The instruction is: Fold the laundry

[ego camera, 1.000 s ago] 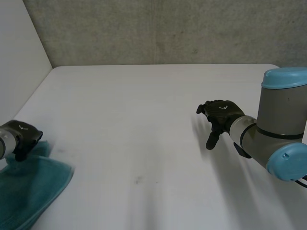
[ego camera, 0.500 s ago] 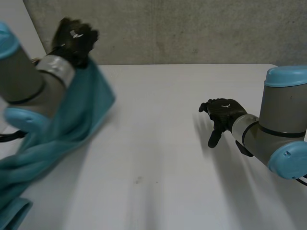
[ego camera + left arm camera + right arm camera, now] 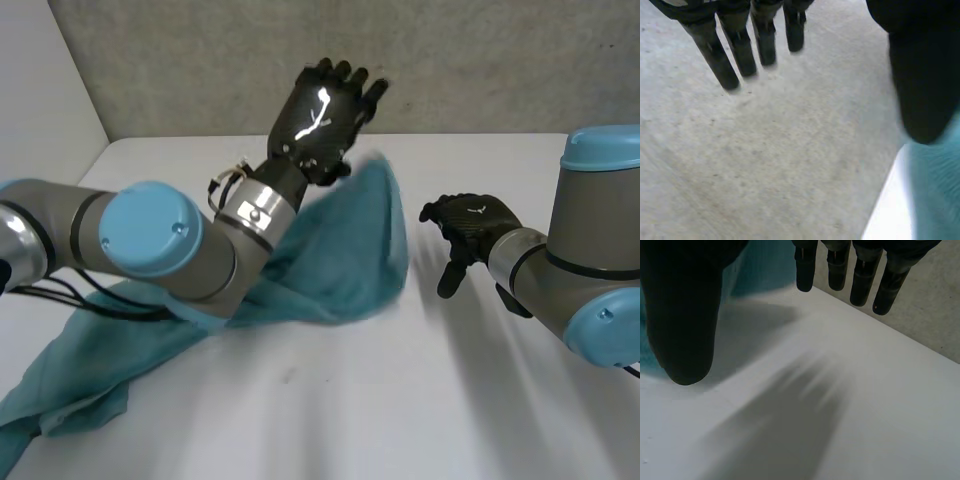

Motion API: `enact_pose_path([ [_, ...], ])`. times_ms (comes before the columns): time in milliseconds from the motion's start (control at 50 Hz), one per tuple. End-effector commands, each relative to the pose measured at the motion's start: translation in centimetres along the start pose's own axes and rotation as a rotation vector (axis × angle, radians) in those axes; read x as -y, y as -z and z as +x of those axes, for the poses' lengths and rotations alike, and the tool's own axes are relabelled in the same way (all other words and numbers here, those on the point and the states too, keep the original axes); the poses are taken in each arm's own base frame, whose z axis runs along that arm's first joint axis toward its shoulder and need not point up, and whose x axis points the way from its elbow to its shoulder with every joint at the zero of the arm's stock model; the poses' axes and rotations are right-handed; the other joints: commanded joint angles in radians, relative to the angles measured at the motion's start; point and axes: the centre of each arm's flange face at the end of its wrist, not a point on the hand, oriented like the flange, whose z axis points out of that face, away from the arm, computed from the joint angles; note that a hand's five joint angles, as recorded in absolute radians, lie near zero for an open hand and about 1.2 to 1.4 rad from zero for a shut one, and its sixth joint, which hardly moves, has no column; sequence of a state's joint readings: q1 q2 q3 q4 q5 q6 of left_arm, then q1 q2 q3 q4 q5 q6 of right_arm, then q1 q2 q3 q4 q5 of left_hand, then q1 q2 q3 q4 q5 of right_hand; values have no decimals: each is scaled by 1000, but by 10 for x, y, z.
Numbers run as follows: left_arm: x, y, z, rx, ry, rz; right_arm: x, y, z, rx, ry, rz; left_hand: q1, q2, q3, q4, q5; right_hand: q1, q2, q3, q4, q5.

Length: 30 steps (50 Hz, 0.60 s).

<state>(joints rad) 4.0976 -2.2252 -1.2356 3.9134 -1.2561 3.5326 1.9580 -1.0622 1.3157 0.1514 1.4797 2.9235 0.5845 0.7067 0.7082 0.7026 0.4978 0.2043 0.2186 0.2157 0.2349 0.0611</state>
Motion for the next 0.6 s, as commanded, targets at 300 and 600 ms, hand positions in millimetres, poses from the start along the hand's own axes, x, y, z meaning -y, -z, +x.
enact_pose_path([
  [300, -8, 86, -118, 202, 26, -466, 15, 1, 16, -124, 0, 68, -307, -429, -430, -425, -395, -30, -44, -41, -60, -61],
  [600, -58, 168, -162, 350, 203, -1112, 11, 15, -9, 108, 79, -1, -216, -338, -339, -334, -303, -30, -44, -41, -60, -61],
])
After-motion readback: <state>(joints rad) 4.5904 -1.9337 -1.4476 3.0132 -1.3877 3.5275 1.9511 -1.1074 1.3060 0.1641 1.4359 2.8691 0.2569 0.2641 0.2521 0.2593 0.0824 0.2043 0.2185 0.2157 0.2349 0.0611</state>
